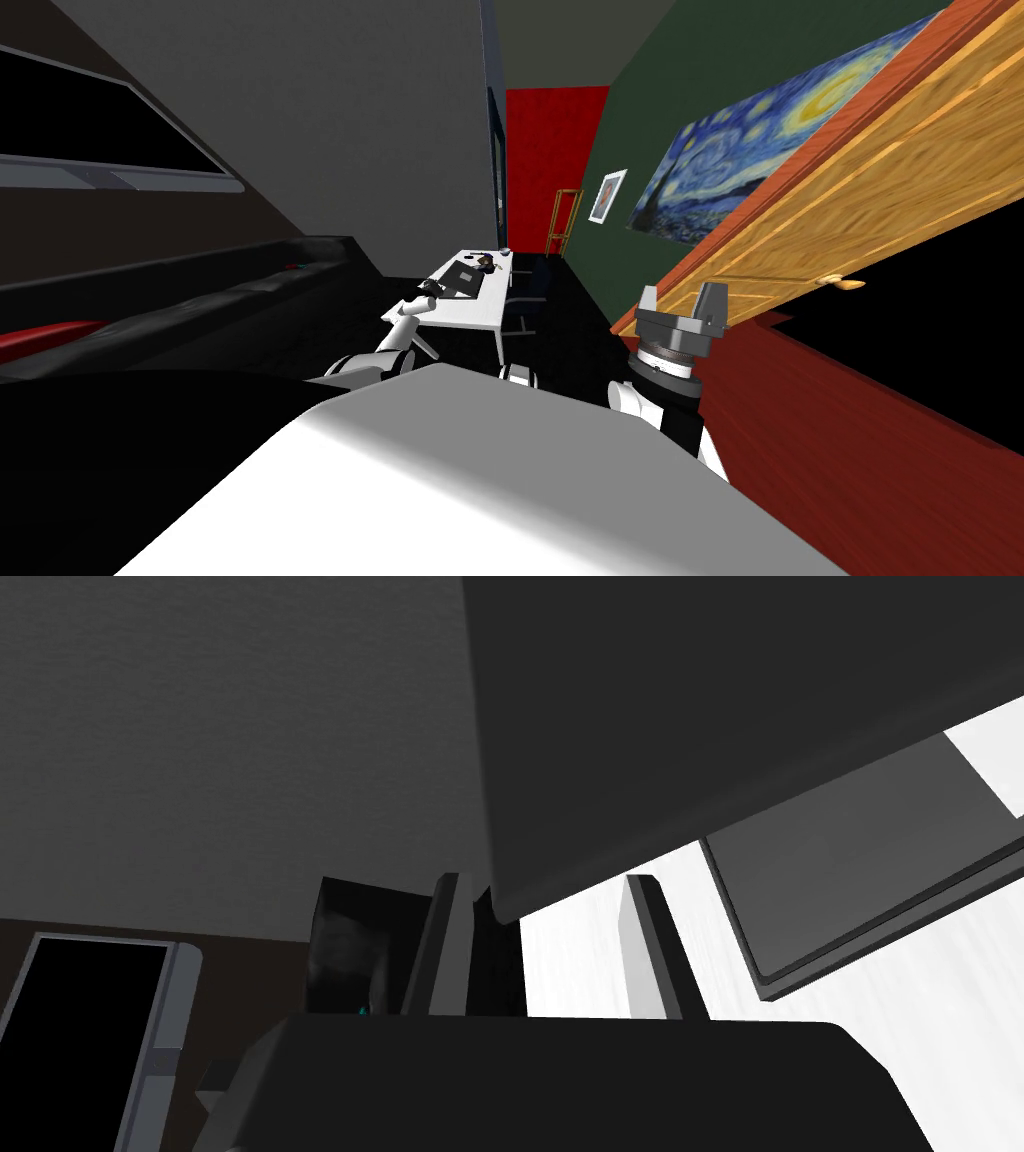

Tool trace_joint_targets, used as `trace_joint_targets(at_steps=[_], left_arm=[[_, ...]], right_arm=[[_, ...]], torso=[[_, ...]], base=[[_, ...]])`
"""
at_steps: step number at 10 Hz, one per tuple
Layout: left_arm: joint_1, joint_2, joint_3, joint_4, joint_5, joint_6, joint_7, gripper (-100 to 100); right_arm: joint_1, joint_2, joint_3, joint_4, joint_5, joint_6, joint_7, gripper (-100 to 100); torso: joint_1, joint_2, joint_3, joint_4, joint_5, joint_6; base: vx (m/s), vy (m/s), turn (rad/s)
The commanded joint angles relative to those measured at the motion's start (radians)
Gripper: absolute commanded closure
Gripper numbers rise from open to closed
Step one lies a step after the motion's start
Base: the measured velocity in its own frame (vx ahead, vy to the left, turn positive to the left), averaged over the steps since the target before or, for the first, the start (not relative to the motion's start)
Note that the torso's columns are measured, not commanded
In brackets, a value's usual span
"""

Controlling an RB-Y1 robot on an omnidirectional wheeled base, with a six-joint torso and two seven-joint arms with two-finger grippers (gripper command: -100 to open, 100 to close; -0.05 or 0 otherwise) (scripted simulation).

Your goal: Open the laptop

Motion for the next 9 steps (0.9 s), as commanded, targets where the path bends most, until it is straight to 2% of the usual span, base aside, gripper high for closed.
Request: trace_joint_targets(at_steps=[1, 3, 8, 9], left_arm=[[-0.002, 0.003, 0.005, -0.010, 0.024, 0.024, 0.017, -100], [-0.007, 0.021, 0.010, -0.025, 0.031, 0.053, 0.021, -100], [-0.020, 0.075, 0.025, -0.071, 0.050, 0.141, 0.035, -100], [-0.013, 0.067, 0.023, -0.069, 0.050, 0.130, 0.033, -100]], right_arm=[[0.000, 0.000, 0.000, 0.000, 0.000, 0.000, 0.000, 0], [0.000, 0.000, 0.000, 0.000, 0.000, 0.000, 0.000, 0], [0.000, 0.000, 0.000, 0.000, 0.000, 0.000, 0.000, 0], [0.000, 0.000, 0.000, 0.000, 0.000, 0.000, 0.000, 0]], torso=[[-0.001, 0.001, 0.000, 0.000, 0.000, 0.000], [-0.007, 0.001, 0.001, 0.000, -0.002, -0.001], [0.000, 0.004, 0.002, 0.001, -0.001, -0.002], [0.001, 0.003, 0.002, 0.001, 0.000, -0.002]], base=[[-0.019, 0.040, -0.009], [-0.003, -0.044, 0.008], [-0.005, -0.037, -0.003], [-0.003, -0.009, 0.003]])
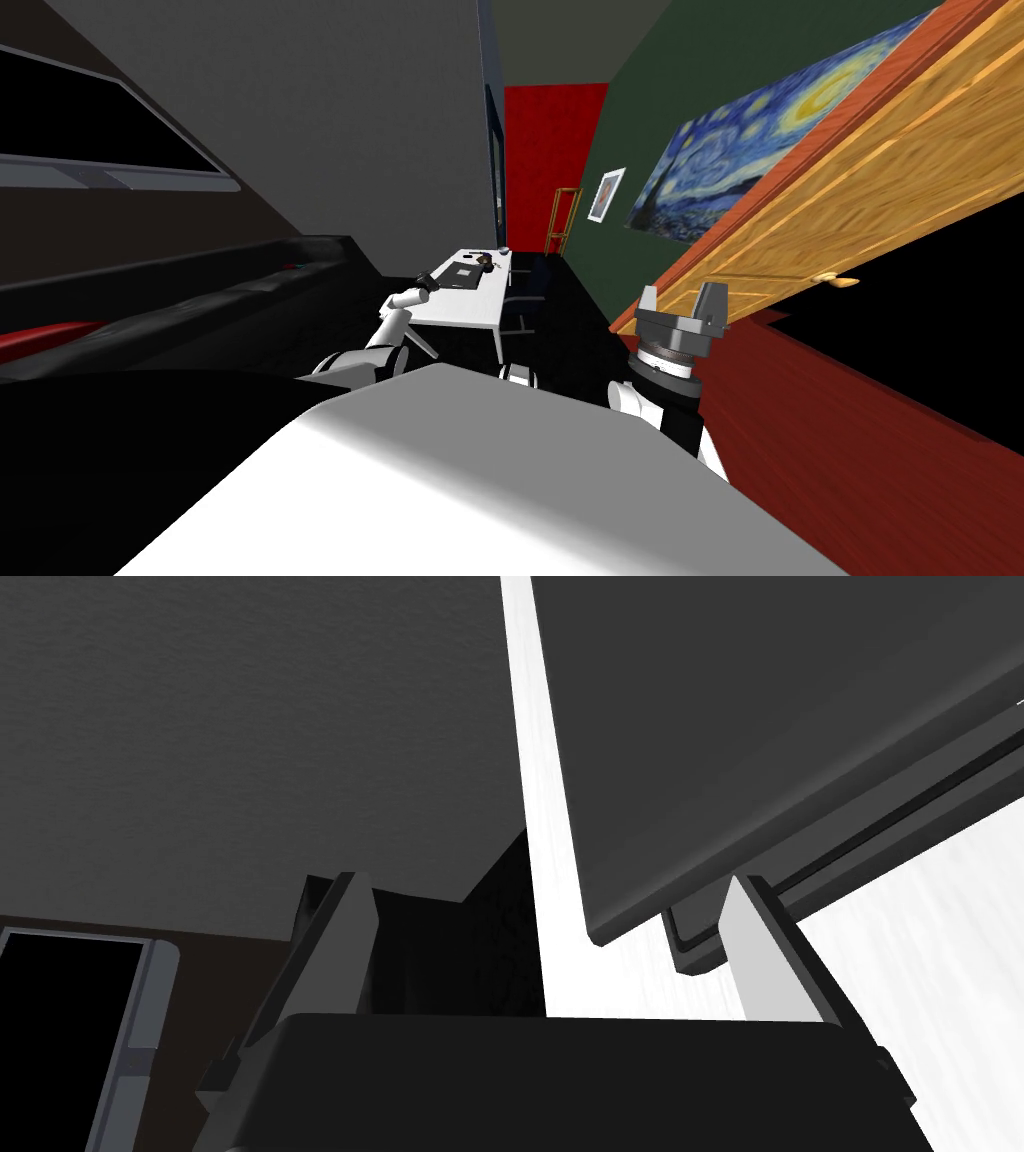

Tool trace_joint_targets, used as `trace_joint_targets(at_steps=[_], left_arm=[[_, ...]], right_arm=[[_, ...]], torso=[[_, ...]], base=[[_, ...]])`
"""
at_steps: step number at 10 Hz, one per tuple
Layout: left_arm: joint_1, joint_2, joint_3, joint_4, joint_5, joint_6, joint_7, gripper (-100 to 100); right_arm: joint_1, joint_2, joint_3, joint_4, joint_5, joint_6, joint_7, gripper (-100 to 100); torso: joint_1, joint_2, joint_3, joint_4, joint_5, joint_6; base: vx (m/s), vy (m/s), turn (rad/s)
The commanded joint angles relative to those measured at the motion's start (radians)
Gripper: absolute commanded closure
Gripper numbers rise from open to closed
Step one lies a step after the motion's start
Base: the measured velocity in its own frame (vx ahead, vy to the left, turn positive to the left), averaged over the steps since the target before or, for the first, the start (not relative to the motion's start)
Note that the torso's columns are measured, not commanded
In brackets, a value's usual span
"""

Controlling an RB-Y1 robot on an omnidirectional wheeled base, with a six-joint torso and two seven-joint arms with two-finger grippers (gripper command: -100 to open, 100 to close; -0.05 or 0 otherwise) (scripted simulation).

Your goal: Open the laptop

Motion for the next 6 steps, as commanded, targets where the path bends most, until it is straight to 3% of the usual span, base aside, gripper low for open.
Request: trace_joint_targets(at_steps=[1, 6], left_arm=[[0.000, 0.001, 0.000, -0.001, 0.000, 0.004, 0.000, 0], [0.003, -0.001, -0.001, 0.002, -0.001, 0.006, -0.001, 0]], right_arm=[[0.000, 0.000, 0.000, 0.000, 0.000, 0.000, 0.000, 0], [0.000, 0.000, 0.000, 0.000, 0.000, 0.000, 0.000, 0]], torso=[[0.001, -0.001, 0.000, -0.001, 0.001, 0.000], [-0.001, 0.000, 0.000, 0.000, 0.000, 0.000]], base=[[0.000, 0.000, 0.000], [0.000, 0.000, 0.000]])
